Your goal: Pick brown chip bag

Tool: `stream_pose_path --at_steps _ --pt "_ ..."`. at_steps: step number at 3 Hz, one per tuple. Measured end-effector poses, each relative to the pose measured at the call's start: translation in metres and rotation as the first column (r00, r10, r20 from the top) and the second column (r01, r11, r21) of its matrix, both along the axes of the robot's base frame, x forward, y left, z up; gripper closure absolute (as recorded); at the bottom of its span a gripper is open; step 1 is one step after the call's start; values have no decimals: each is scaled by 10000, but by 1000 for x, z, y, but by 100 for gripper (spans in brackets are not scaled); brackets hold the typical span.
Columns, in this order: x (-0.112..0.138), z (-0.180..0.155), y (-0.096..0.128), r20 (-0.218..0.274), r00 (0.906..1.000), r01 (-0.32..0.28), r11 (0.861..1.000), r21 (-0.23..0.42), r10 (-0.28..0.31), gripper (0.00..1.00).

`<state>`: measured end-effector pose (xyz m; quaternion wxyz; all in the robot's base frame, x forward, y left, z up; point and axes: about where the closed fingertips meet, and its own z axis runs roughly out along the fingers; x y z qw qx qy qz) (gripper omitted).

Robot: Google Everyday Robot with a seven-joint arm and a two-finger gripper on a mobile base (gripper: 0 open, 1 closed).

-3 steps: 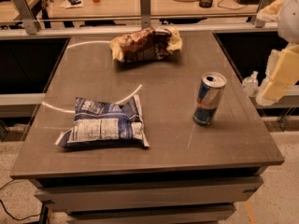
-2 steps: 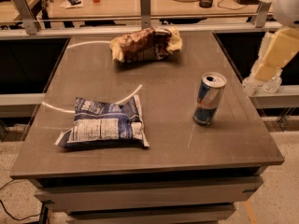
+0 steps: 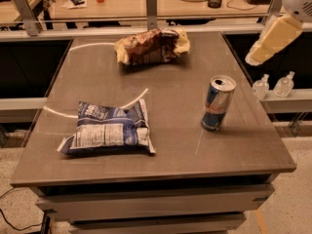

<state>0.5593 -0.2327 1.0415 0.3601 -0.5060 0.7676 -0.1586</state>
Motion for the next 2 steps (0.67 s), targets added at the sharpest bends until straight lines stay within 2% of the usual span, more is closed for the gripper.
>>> stream_pose_path --at_steps 1,2 --pt "30 -1 2 564 9984 -14 9955 950 -39 0" --pt "56 -6 19 619 9978 -357 9813 1889 244 0"
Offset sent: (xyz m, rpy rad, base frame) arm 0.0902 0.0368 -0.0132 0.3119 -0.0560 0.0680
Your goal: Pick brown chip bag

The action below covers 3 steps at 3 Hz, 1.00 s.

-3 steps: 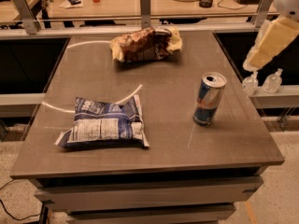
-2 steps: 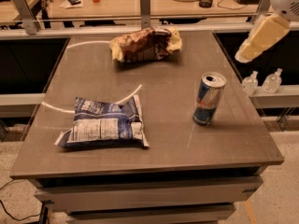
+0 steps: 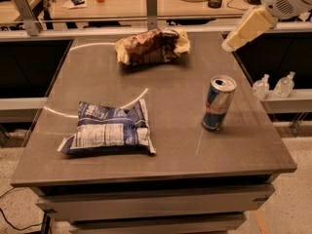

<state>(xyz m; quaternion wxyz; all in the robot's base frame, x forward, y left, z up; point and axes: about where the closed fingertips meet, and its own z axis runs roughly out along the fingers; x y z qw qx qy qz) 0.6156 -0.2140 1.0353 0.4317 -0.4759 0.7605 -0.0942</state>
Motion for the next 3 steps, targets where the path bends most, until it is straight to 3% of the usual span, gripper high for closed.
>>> stream_pose_path --at_steps 1,2,3 --pt "29 -8 17 -183 9991 -366 9965 746 381 0" --pt "29 -8 17 -183 9991 -368 9965 746 382 0" --pt "31 -29 17 -282 9996 17 9958 913 8 0"
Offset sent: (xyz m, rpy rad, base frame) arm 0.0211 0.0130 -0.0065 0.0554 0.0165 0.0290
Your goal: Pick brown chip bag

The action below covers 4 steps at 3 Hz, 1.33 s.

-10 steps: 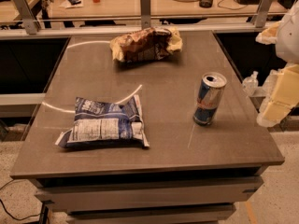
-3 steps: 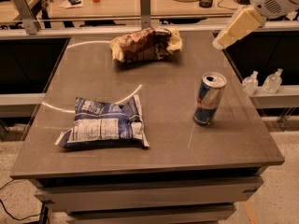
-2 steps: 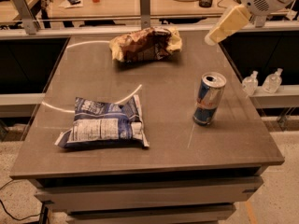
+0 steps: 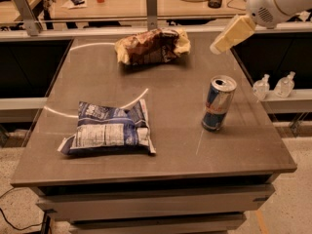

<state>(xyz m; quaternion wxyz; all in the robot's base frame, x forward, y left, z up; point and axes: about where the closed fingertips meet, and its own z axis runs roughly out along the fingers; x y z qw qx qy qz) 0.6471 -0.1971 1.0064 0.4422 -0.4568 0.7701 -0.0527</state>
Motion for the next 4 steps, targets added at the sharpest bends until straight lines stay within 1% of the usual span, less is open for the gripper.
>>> stream_pose_path --at_steps 1,2,3,4 --pt "11 -45 9 -516 9984 247 9996 127 -240 0" --pt "23 -78 20 -967 9947 362 9991 217 -339 0" --pt "36 -90 33 -946 9944 527 9971 545 -474 0" --pt "47 -95 41 -583 9969 602 9874 1463 -522 0"
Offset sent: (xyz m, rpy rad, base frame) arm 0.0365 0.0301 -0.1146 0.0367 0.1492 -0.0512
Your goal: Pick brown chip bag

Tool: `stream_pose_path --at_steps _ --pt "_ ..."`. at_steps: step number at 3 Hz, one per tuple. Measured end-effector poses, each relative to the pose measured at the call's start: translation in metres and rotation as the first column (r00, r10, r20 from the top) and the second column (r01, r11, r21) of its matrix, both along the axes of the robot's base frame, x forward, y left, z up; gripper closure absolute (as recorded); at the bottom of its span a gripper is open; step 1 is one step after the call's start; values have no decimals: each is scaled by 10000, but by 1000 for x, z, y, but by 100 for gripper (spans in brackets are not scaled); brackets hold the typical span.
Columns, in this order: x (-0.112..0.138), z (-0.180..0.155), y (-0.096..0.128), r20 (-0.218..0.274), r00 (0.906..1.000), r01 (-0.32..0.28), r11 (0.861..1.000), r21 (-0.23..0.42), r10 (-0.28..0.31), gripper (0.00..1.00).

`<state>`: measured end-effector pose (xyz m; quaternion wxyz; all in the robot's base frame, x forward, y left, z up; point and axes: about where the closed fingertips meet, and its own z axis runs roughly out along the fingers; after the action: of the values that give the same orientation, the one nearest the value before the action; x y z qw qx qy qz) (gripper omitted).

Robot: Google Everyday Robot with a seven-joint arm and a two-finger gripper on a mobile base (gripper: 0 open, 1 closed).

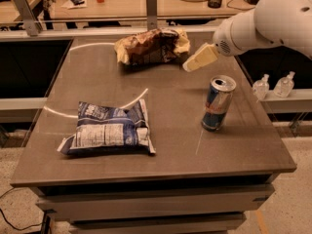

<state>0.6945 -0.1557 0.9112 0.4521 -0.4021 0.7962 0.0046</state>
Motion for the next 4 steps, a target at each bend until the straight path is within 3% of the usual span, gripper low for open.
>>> stream_pose_path --at_steps 1,2,3,4 --pt "13 -5 17 437 9988 -260 9962 835 224 0" --pt "28 -11 39 600 9956 -793 9887 1275 721 0" --pt "43 -16 56 508 9892 -1433 9812 1290 1378 0" --pt "57 -23 65 95 9800 -1987 9741 1080 1988 0"
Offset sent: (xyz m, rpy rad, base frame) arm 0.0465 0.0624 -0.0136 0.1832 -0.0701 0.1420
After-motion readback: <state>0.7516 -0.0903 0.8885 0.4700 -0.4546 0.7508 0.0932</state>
